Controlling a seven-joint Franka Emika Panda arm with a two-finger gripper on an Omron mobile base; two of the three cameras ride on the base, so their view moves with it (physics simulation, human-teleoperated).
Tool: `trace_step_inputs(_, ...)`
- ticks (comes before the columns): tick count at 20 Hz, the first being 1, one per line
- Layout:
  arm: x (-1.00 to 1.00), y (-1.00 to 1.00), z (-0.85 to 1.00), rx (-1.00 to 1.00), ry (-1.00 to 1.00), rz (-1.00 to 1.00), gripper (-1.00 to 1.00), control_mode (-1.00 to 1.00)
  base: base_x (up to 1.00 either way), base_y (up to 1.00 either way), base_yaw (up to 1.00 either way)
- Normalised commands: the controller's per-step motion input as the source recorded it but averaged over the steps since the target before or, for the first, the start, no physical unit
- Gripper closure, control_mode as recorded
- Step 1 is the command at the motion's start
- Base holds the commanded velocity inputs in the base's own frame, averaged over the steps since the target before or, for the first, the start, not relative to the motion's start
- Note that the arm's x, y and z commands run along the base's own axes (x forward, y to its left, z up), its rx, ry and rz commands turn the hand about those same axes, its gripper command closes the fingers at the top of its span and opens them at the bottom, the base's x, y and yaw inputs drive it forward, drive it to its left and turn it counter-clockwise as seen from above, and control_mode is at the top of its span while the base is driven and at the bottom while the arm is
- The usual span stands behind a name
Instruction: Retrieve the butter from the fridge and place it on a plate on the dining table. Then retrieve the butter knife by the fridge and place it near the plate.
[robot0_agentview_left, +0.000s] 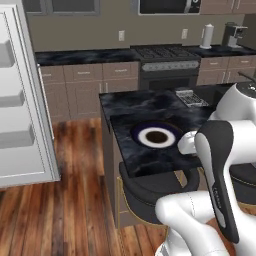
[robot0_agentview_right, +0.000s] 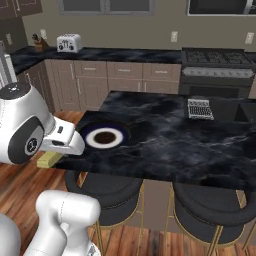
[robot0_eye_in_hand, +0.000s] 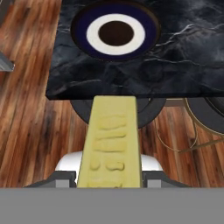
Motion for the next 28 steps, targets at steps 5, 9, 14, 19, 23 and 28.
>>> trace_step_inputs(5, 0.0, 0.0, 0.0, 0.0, 0.0, 0.0, 1.0, 1.0, 0.8, 0.0, -0.07)
trace_step_inputs(9, 0.0, 0.0, 0.0, 0.0, 0.0, 0.0, 1.0, 1.0, 1.0, -0.15, -0.04)
trace_step_inputs(14, 0.0, 0.0, 0.0, 0.0, 0.0, 0.0, 1.0, 1.0, 0.34, -0.02, -0.02)
trace_step_inputs(19, 0.0, 0.0, 0.0, 0.0, 0.0, 0.0, 1.0, 1.0, 0.0, 0.0, 0.0)
trace_step_inputs(23, 0.16, 0.0, 0.0, 0.0, 0.0, 0.02, 1.0, -1.0, 0.12, 0.0, 0.0)
trace_step_inputs(28, 0.62, 0.0, 0.16, 0.0, 0.0, 0.08, 1.0, -1.0, 0.0, 0.0, 0.0)
